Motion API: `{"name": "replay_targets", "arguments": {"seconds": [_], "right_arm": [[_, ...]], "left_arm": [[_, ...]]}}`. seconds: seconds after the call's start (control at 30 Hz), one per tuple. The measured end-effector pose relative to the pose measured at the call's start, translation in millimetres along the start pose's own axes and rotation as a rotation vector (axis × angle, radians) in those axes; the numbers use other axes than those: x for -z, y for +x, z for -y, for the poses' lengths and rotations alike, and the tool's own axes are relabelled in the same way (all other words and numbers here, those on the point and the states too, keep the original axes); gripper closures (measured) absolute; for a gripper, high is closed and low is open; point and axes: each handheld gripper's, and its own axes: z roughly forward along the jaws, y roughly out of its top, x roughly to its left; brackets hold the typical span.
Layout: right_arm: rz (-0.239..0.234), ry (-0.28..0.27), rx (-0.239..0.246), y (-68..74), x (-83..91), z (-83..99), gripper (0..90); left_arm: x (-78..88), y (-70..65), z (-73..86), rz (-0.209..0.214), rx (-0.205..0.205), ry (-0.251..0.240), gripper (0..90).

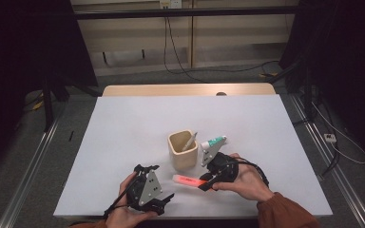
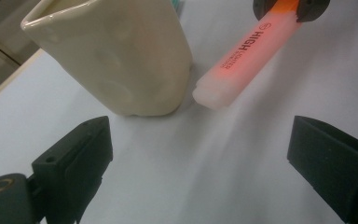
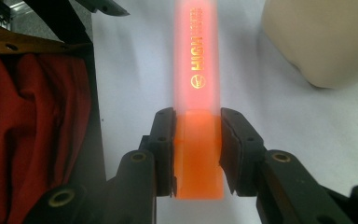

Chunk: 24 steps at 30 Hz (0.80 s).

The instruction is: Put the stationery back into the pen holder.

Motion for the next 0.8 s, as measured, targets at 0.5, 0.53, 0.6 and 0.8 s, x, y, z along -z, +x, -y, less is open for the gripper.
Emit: {"name": "replay_targets", "arguments": {"seconds": [0.5,0.53,0.6,0.8], "right_arm": [[-0.008,0.004,0.009,-0.4,-8.2,-12.1,67.9],[-0.007,0.001,0.009,-0.1,-8.4,-12.4,67.9],[-0.007,0.002,0.01,0.2,-7.9,-14.0,67.9],[-0.007,0.004,0.012,0.2,-5.2,-22.4,67.9]], "left_arm": [[-11.8,-15.4,-11.4,-0.106,-0.209,0.064,15.8],[-12.1,-18.3,-11.4,-0.12,-0.227,0.068,17.6],[-12.7,-22.4,-13.6,-0.152,-0.28,0.107,21.2],[-17.9,-28.5,-19.4,-0.213,-0.384,0.126,27.9]]}}
